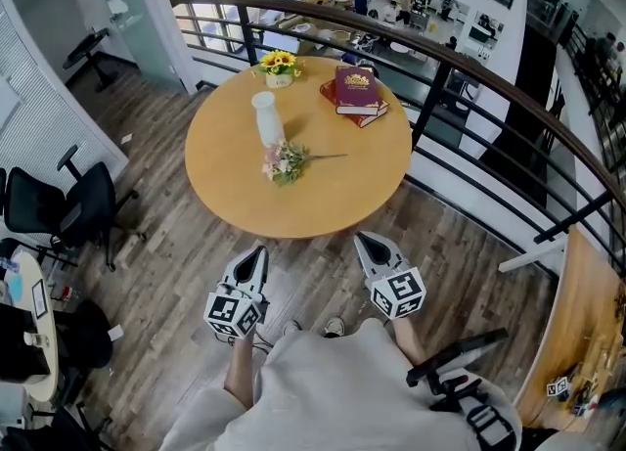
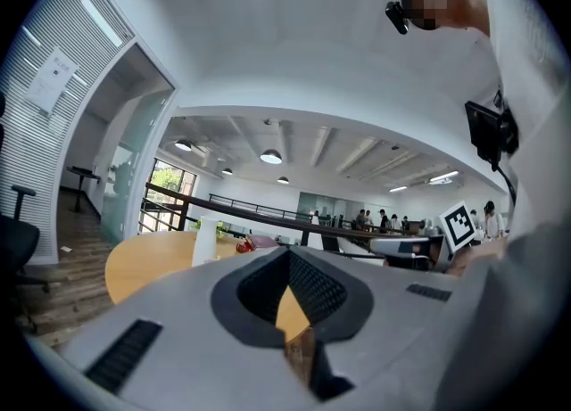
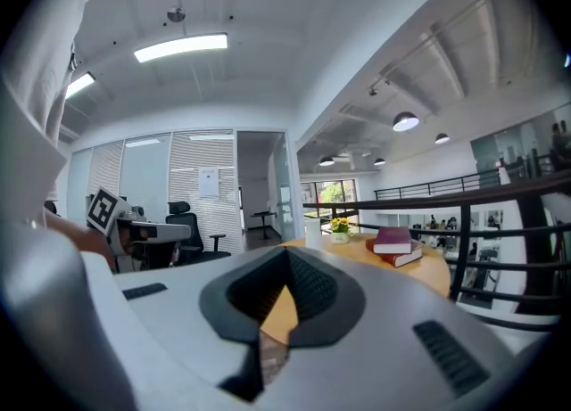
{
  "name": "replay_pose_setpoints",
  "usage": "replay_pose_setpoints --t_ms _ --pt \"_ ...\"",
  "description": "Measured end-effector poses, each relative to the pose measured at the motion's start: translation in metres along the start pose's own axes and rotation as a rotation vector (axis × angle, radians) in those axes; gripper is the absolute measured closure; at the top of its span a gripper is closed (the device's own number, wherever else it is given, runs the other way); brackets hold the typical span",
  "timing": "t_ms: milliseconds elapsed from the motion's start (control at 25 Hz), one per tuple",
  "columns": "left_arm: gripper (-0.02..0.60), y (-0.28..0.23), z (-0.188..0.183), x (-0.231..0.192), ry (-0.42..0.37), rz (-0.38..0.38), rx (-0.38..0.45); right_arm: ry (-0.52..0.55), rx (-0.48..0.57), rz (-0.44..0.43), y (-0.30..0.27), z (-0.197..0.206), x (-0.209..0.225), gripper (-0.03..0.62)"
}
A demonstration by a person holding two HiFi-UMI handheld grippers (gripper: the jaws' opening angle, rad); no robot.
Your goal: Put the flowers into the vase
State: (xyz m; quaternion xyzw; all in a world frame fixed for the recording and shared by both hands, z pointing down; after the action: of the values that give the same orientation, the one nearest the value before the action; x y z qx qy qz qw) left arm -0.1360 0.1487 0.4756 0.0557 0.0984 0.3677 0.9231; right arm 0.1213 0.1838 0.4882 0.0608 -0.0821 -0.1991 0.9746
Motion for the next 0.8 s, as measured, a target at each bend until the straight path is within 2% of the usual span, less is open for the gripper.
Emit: replay_pose_setpoints --t_ms 360,800 --pt "0.575 -0.016 0.011 0.031 -0.001 -0.003 0.006 0.031 -0.078 -0.005 0.012 0.008 0.026 0.585" --pt "0.575 -0.035 0.023 0.022 0.023 -0.029 0.016 0.035 -0.097 -0.033 -0.006 0.016 0.037 0.585"
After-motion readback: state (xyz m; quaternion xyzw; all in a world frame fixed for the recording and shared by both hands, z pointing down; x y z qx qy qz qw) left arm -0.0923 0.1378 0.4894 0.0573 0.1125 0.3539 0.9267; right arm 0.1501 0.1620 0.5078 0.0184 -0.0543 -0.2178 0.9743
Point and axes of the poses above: the fingertips, and each gripper's own axes: y backward along the fingers, x to its right, z out of its underside, the point moved 5 cm from there along y, backward along the fingers, and after that the axes turned 15 degrees about x, right-handed, at the moved point
